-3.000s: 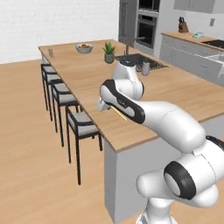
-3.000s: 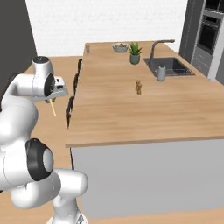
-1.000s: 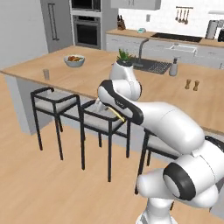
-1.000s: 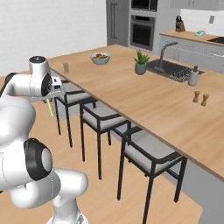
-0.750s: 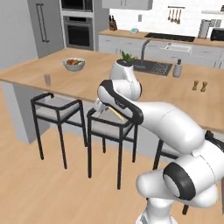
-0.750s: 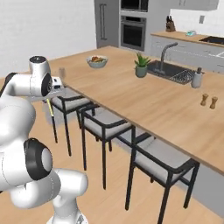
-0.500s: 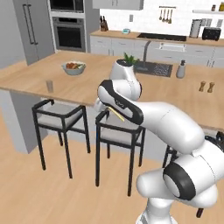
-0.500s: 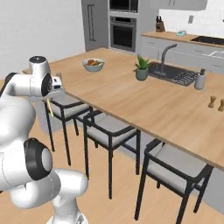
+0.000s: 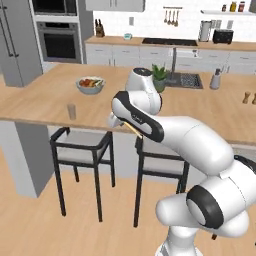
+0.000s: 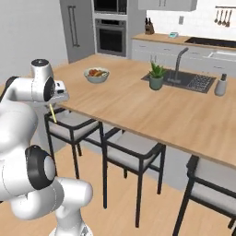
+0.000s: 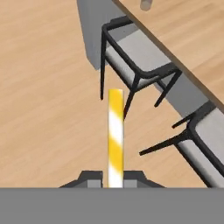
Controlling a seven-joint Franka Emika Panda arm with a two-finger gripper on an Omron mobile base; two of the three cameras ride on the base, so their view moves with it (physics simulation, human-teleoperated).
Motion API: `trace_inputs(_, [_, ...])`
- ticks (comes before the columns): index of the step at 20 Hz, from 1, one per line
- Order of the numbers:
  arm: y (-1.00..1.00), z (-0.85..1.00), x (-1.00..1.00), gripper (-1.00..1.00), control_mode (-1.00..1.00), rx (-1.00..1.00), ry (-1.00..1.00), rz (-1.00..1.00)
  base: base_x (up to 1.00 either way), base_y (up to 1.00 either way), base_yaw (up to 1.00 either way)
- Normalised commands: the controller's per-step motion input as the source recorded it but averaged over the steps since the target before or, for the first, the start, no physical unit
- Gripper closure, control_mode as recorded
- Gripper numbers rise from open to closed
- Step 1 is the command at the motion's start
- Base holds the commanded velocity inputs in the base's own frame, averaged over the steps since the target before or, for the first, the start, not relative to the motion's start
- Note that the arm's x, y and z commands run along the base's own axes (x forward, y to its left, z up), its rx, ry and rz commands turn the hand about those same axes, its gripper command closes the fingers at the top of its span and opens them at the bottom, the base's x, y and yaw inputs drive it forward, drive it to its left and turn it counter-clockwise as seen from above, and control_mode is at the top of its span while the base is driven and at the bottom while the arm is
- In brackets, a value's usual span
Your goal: Take a straw from the drawer in front and place it inside the glass cup on the dining counter.
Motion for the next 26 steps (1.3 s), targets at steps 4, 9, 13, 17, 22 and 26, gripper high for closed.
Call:
trace_inputs(4, [0.00,0.00,0.00,1.00,1.00,0.00,0.00,0.00,0.23,1.00,-0.33])
trace_inputs(9, [0.00,0.00,0.00,1.00,1.00,0.00,0.00,0.00,0.22,1.00,-0.35])
trace_inputs(13, [0.00,0.00,0.00,1.00,1.00,0.00,0.00,0.00,0.26,1.00,-0.37])
trace_inputs(17, [0.00,0.00,0.00,1.00,1.00,0.00,0.00,0.00,0.32,1.00,-0.39])
trace_inputs(22, [0.00,0.00,0.00,1.00,1.00,0.00,0.00,0.00,0.39,0.76,-0.43])
trace_inputs(26, [0.00,0.00,0.00,1.00,1.00,0.00,0.00,0.00,0.65,0.29,-0.43])
